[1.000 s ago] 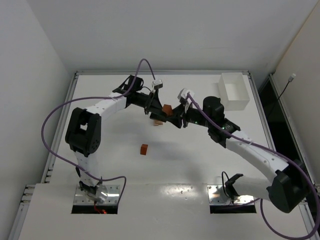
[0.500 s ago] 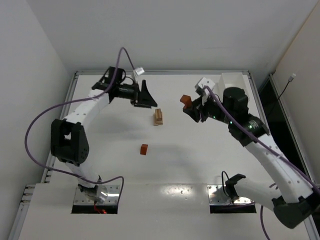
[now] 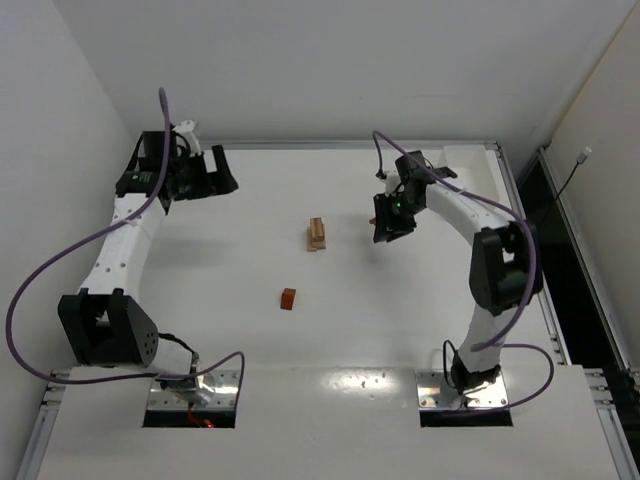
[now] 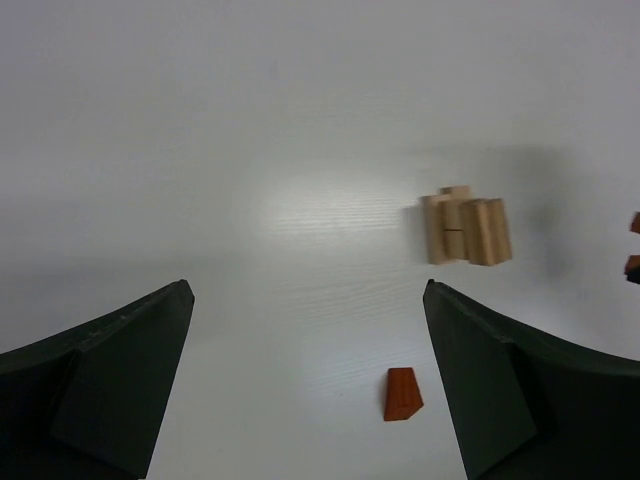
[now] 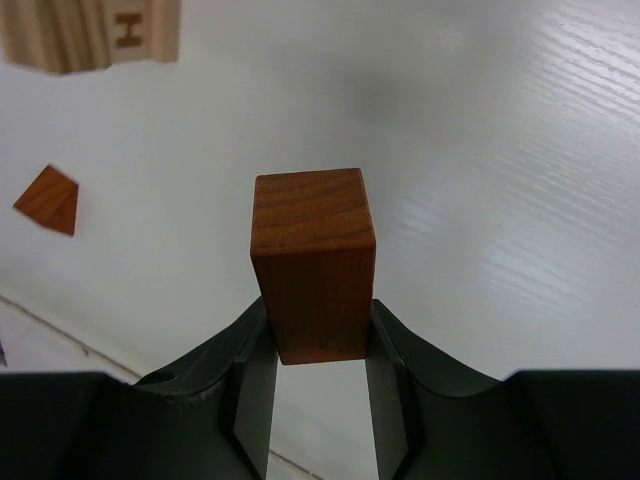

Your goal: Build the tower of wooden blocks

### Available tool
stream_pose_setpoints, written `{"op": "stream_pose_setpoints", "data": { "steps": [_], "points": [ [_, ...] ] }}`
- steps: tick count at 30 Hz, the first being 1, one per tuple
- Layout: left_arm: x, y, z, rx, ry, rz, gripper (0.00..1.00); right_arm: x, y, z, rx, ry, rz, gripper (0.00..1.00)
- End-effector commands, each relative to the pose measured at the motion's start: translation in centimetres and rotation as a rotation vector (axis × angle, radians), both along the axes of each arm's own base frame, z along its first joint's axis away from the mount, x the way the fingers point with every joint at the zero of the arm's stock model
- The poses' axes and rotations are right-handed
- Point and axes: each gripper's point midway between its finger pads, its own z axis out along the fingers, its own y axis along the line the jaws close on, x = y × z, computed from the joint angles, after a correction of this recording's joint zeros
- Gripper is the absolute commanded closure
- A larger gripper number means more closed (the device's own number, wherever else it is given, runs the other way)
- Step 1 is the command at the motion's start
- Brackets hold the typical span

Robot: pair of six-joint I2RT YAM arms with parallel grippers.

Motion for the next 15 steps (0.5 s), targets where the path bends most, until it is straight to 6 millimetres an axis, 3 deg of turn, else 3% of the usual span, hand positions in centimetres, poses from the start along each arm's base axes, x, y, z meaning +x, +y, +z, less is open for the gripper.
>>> {"op": "stream_pose_setpoints", "data": {
  "steps": [1,9,13,15],
  "points": [
    [-1.2,4.4,-1.9,-0.012,0.060,0.168,0.01,3.2,-0.1,0.0,-0.055,0.001,-0.130,1.00],
    [-1.2,6.1,-1.9,-0.039,0.065,0.211,0.01,3.2,0.2,-6.8,-0.165,0.151,-0.172,1.00],
    [-0.4,6.2,-2.1,-0.058,0.071,0.211,0.01,3.4,-0.7,-8.2,-0.217,0.152,-0.167,1.00],
    [-0.3,5.9,-2.4,-0.072,0.081,0.193,0.01,3.6,-0.8,-8.6,-0.229,0.146,-0.162,0.93]
  ]
}}
